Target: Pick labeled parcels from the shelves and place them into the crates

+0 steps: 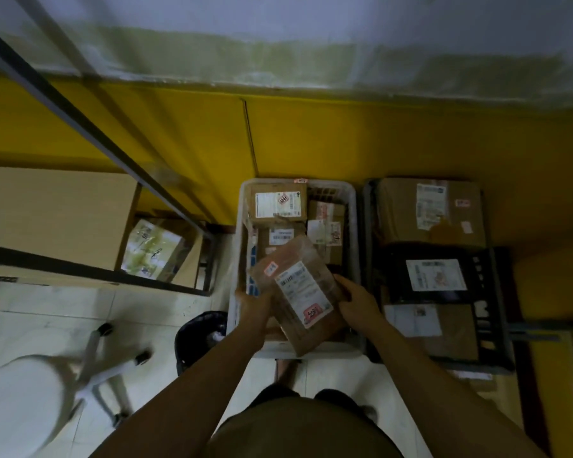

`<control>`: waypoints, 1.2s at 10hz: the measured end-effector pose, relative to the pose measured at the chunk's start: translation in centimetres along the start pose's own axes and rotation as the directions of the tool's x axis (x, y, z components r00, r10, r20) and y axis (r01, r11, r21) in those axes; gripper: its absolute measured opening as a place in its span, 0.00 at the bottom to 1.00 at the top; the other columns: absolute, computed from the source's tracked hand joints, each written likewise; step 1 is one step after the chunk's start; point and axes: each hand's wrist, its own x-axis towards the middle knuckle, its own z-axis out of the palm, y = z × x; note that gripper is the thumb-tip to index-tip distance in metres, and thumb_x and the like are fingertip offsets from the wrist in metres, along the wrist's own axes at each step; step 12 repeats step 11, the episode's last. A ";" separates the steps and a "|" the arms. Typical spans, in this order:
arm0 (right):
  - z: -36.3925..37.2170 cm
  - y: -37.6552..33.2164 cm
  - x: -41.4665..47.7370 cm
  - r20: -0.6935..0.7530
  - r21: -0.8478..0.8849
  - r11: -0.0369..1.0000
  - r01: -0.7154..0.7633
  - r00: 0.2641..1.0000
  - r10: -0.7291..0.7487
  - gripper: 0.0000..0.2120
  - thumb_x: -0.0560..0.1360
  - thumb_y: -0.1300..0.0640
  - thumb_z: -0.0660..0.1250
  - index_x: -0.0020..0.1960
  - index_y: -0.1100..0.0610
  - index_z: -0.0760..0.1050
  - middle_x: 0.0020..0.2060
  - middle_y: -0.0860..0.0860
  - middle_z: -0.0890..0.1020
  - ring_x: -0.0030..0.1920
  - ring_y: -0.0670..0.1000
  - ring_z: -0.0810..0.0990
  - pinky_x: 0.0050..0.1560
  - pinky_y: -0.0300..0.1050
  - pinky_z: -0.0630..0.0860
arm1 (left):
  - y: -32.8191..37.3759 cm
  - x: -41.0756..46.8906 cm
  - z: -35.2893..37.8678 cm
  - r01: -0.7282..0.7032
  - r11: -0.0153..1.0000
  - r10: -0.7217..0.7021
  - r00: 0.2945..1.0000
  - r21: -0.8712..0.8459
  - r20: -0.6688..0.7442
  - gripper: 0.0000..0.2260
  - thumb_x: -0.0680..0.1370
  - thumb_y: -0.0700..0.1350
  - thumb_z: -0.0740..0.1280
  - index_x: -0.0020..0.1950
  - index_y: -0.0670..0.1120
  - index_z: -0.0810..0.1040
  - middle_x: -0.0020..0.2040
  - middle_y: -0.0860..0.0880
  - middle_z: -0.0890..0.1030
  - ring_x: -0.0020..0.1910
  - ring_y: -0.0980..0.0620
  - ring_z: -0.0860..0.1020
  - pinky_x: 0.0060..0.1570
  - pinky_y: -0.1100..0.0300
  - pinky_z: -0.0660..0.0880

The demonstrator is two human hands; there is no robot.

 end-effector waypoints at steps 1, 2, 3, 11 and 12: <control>-0.3 -0.3 0.6 -0.013 -0.037 0.999 0.030 0.999 -0.030 0.27 0.81 0.67 0.61 0.77 0.50 0.68 0.71 0.55 0.75 0.70 0.58 0.74 0.70 0.48 0.72 | 0.0 0.3 -0.9 -0.045 0.996 0.037 0.995 0.082 0.095 0.39 0.76 0.55 0.74 0.76 0.66 0.50 0.63 0.44 0.77 0.54 0.41 0.84 0.41 0.45 0.85; -0.9 -1.6 1.6 0.031 -0.095 0.995 0.027 0.999 -0.024 0.24 0.82 0.64 0.61 0.76 0.49 0.70 0.69 0.53 0.76 0.69 0.57 0.75 0.66 0.43 0.71 | 0.3 0.3 -1.1 -0.023 0.977 -0.008 0.989 0.211 0.148 0.35 0.79 0.51 0.71 0.79 0.59 0.53 0.61 0.42 0.79 0.52 0.42 0.84 0.39 0.48 0.84; -1.4 -2.4 2.8 0.088 -0.190 0.982 0.019 0.996 -0.002 0.26 0.79 0.63 0.61 0.76 0.48 0.69 0.72 0.55 0.74 0.69 0.59 0.74 0.69 0.51 0.73 | 0.8 -0.4 -1.3 0.103 0.962 -0.131 0.987 0.251 0.095 0.26 0.83 0.48 0.66 0.78 0.47 0.59 0.49 0.44 0.80 0.47 0.39 0.84 0.51 0.40 0.81; -1.1 0.5 1.2 -0.094 -0.156 0.942 0.297 0.945 -0.313 0.12 0.76 0.61 0.71 0.59 0.52 0.81 0.54 0.47 0.83 0.53 0.46 0.81 0.60 0.49 0.80 | -3.1 -1.1 -2.5 -0.375 0.585 0.286 0.925 0.719 0.249 0.16 0.82 0.48 0.65 0.67 0.49 0.65 0.52 0.47 0.82 0.44 0.51 0.83 0.41 0.56 0.82; -1.1 0.5 1.2 -0.094 -0.156 0.942 0.297 0.945 -0.313 0.12 0.76 0.61 0.71 0.59 0.52 0.81 0.54 0.47 0.83 0.53 0.46 0.81 0.60 0.49 0.80 | -3.1 -1.1 -2.5 -0.375 0.585 0.286 0.925 0.719 0.249 0.16 0.82 0.48 0.65 0.67 0.49 0.65 0.52 0.47 0.82 0.44 0.51 0.83 0.41 0.56 0.82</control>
